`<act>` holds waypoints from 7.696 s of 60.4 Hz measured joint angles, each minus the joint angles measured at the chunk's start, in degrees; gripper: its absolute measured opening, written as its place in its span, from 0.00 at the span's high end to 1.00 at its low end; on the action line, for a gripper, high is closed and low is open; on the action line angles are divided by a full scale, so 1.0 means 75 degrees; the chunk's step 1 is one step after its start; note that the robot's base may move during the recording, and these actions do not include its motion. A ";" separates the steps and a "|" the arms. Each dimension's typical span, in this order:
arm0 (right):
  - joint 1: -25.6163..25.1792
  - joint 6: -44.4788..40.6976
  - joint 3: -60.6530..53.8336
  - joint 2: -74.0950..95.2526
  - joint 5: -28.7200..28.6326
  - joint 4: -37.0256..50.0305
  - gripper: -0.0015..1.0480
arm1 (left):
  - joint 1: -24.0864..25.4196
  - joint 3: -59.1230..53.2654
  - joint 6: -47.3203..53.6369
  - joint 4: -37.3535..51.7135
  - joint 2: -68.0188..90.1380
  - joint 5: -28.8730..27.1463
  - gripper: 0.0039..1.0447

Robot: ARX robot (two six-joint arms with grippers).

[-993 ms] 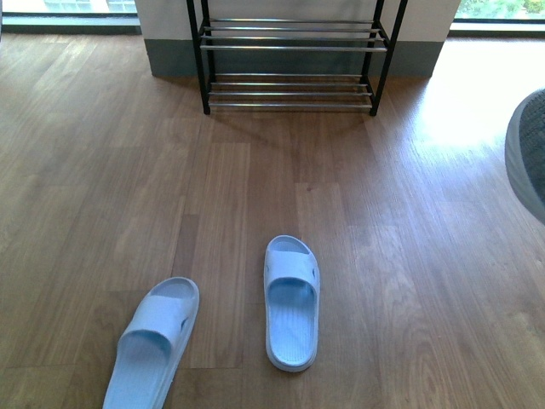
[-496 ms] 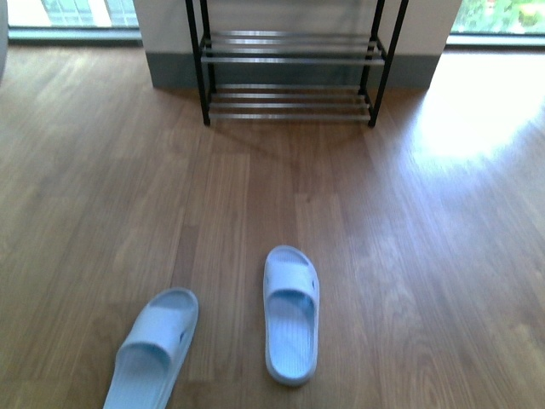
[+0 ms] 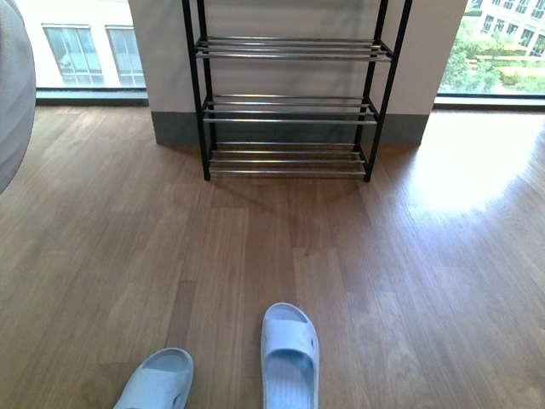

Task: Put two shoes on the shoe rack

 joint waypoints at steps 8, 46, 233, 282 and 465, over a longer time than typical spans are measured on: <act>0.0000 0.0000 -0.0003 -0.0017 -0.0082 -0.0006 0.99 | 0.0009 0.0000 0.0000 0.0000 -0.0009 -0.0061 0.99; 0.0017 0.0015 -0.0009 -0.0023 0.0000 -0.0012 0.99 | 0.0000 0.0000 0.0000 -0.0003 -0.0003 0.0000 0.99; 0.0020 0.0023 -0.0009 -0.0006 0.0000 -0.0012 0.99 | -0.0003 -0.0006 0.0000 -0.0009 0.0000 -0.0012 0.99; 0.0026 0.0026 -0.0009 -0.0023 0.0035 -0.0012 0.99 | -0.0015 -0.0020 0.0006 -0.0009 -0.0006 0.0029 0.99; 0.0026 0.0052 -0.0026 -0.0023 0.0006 -0.0015 0.99 | 0.0009 -0.0038 0.0009 -0.0012 -0.0009 0.0000 0.99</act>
